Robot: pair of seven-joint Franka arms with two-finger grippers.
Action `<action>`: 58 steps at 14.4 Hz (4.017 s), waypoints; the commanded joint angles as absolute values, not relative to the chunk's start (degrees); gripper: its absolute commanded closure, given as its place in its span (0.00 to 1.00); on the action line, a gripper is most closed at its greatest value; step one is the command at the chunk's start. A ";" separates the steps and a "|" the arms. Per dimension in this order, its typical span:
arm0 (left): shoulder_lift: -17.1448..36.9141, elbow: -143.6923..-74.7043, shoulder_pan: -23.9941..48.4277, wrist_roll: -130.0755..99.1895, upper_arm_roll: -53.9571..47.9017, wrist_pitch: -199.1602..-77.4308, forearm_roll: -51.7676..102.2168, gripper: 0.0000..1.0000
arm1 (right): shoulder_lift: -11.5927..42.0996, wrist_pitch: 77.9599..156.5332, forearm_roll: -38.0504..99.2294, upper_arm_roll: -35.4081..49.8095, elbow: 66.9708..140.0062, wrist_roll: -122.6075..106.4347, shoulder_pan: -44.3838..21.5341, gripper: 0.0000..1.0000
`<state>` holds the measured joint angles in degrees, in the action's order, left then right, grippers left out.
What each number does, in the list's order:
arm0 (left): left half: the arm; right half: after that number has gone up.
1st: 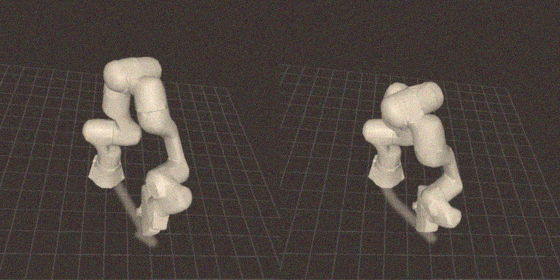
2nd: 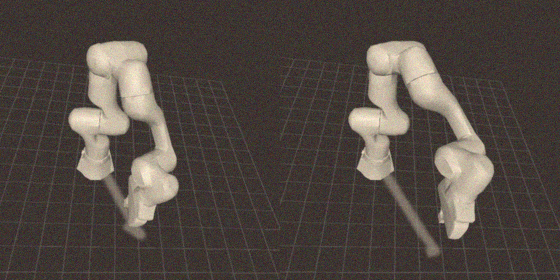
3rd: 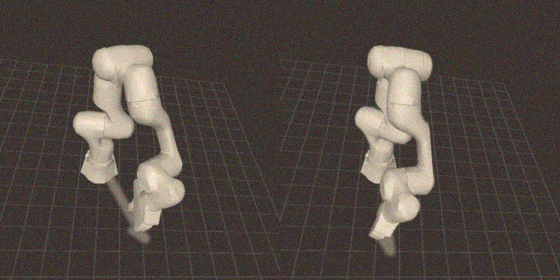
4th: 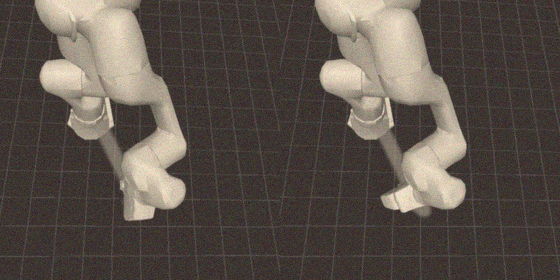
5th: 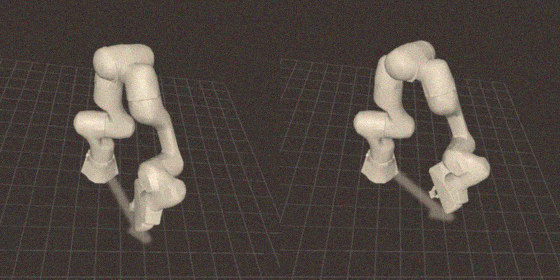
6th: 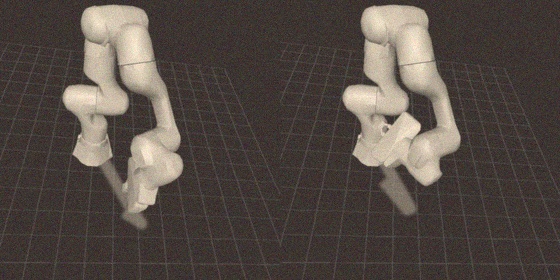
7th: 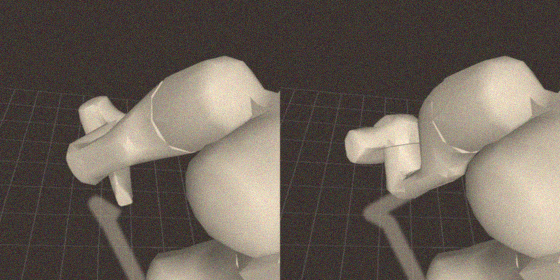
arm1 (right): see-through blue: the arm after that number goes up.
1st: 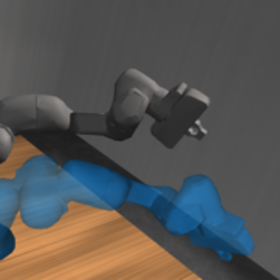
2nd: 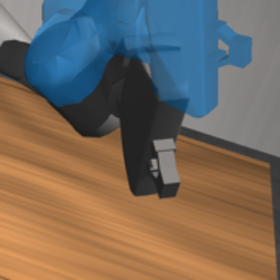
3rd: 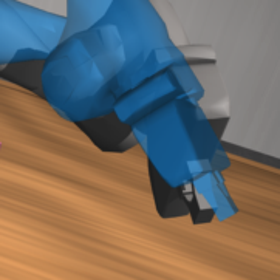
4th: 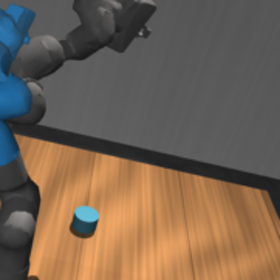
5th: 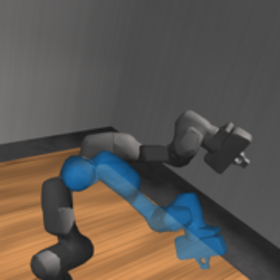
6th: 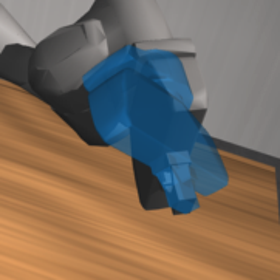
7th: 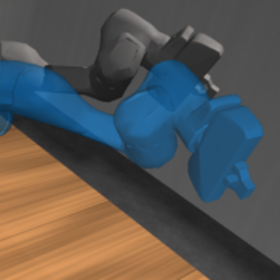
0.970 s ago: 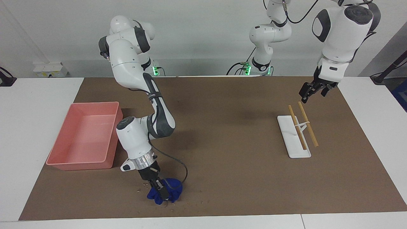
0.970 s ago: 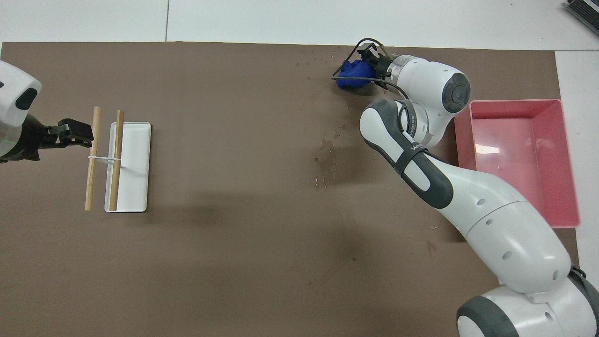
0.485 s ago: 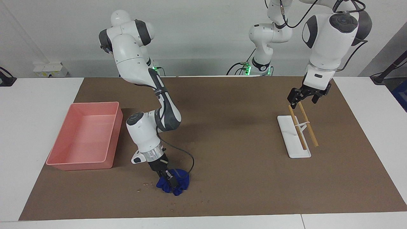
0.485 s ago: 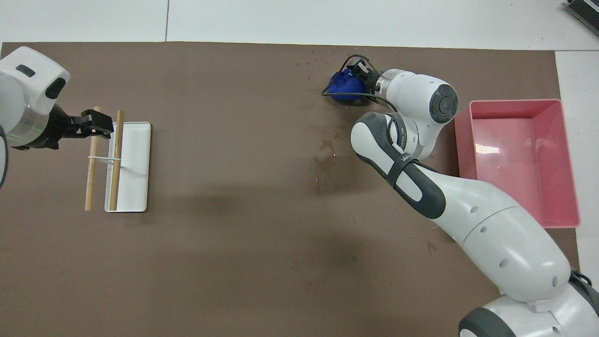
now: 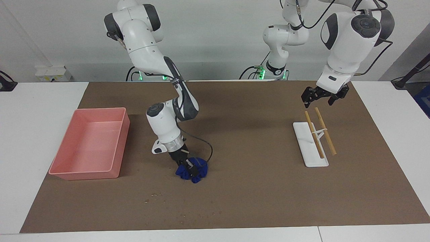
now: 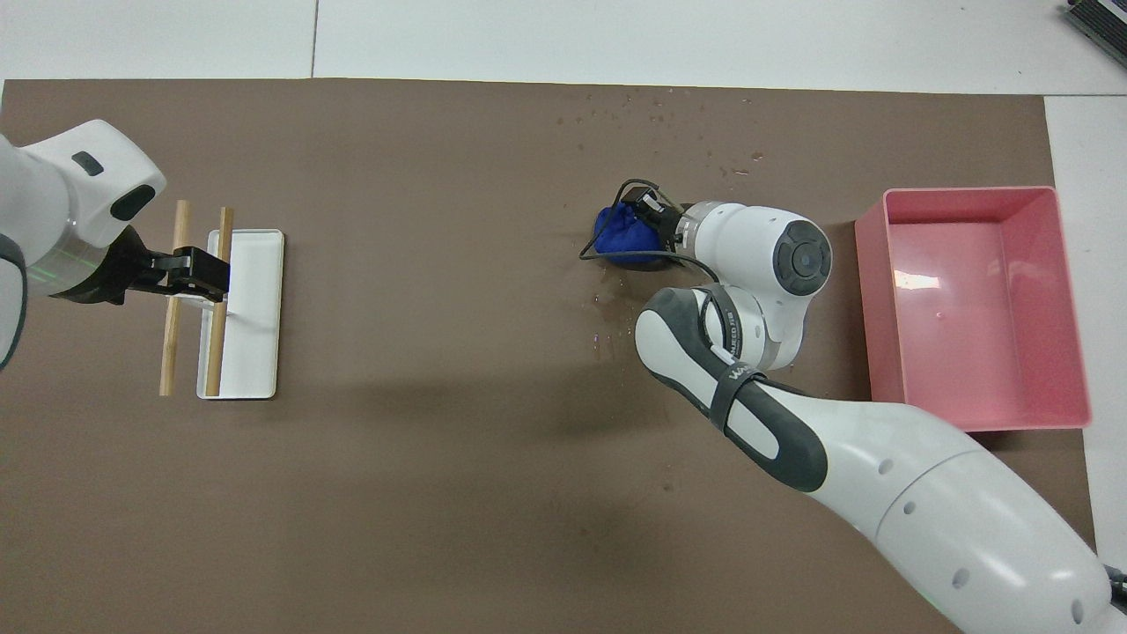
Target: Wipe water with towel using both arms
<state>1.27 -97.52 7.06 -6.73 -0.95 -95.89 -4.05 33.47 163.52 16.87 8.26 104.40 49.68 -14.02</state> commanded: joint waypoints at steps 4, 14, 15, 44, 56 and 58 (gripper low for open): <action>-0.35 -98.00 10.63 -4.75 2.19 -95.01 -2.99 0.00 | 24.97 160.84 17.84 8.53 121.18 53.17 -18.63 1.00; -2.37 -98.08 13.19 1.84 13.43 -95.00 0.18 0.00 | 13.99 146.28 17.75 8.53 129.29 50.19 -23.20 1.00; -2.46 -98.52 12.75 2.72 13.97 -95.88 0.18 0.00 | 12.58 143.47 17.67 8.53 129.20 50.10 -23.12 1.00; -3.52 -100.99 8.80 8.00 10.82 -99.14 -0.18 0.00 | 8.35 127.10 -7.56 8.26 121.12 -0.17 23.03 0.15; -3.52 -101.60 0.44 7.74 1.41 -99.76 -0.09 0.00 | -0.53 103.83 -1.24 9.23 101.46 7.54 12.50 0.01; -3.43 -101.34 0.52 7.65 1.32 -99.67 -0.09 0.00 | -0.18 99.60 -1.49 9.23 96.09 11.67 8.72 0.02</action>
<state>-2.27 -99.71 1.46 7.73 2.24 -98.28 -0.36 -1.85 103.78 -2.28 9.12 102.01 8.00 11.06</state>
